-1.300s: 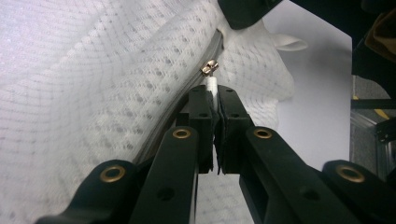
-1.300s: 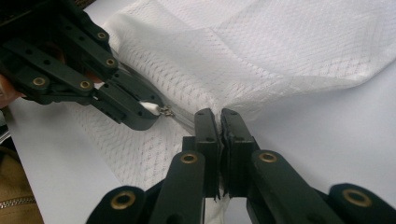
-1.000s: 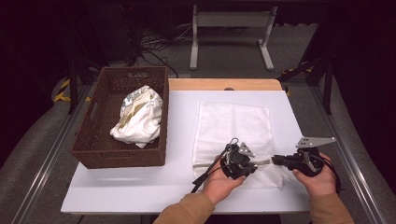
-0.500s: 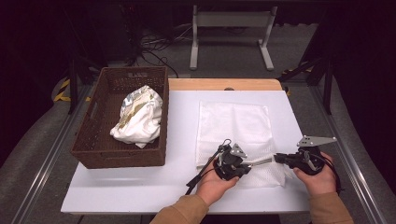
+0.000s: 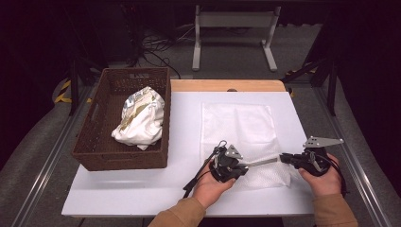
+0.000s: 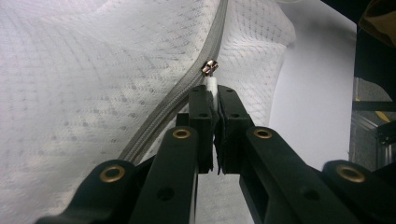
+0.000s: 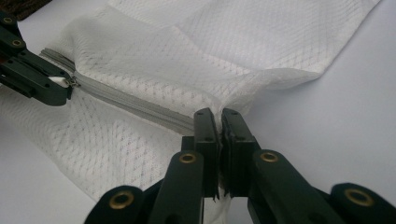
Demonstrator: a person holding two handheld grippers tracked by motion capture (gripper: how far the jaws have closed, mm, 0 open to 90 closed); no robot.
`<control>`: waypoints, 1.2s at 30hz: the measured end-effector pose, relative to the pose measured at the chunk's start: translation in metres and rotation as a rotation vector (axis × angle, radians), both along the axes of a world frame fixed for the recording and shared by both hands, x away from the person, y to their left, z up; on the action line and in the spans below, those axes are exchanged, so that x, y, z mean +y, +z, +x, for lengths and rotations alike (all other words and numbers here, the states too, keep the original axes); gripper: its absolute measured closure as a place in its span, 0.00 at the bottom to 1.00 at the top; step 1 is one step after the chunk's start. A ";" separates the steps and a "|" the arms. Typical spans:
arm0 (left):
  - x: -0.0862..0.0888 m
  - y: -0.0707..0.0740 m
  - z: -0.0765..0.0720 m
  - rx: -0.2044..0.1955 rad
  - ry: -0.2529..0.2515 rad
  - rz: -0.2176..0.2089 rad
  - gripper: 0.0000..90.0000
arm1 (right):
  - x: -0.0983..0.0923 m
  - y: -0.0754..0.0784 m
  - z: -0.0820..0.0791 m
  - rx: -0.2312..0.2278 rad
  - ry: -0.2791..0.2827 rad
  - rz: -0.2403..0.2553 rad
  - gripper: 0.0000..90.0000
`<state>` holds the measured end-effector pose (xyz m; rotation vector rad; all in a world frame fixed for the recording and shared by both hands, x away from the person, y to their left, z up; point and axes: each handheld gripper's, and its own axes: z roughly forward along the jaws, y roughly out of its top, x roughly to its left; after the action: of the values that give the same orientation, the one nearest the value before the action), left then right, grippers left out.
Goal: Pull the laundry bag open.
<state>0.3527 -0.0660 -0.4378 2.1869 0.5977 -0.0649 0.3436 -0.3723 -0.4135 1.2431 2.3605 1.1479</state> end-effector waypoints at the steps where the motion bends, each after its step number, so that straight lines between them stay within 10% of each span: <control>1: 0.001 0.000 0.000 -0.003 0.000 -0.003 0.96 | 0.000 0.000 0.000 -0.001 -0.001 0.000 0.96; 36: 0.054 0.005 0.003 -0.012 0.072 0.020 0.96 | -0.006 -0.003 0.005 -0.003 -0.039 0.003 0.96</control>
<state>0.3559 -0.0117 -0.4331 2.1817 0.6727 -0.0074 0.3483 -0.3785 -0.4160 1.2819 2.3231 1.1412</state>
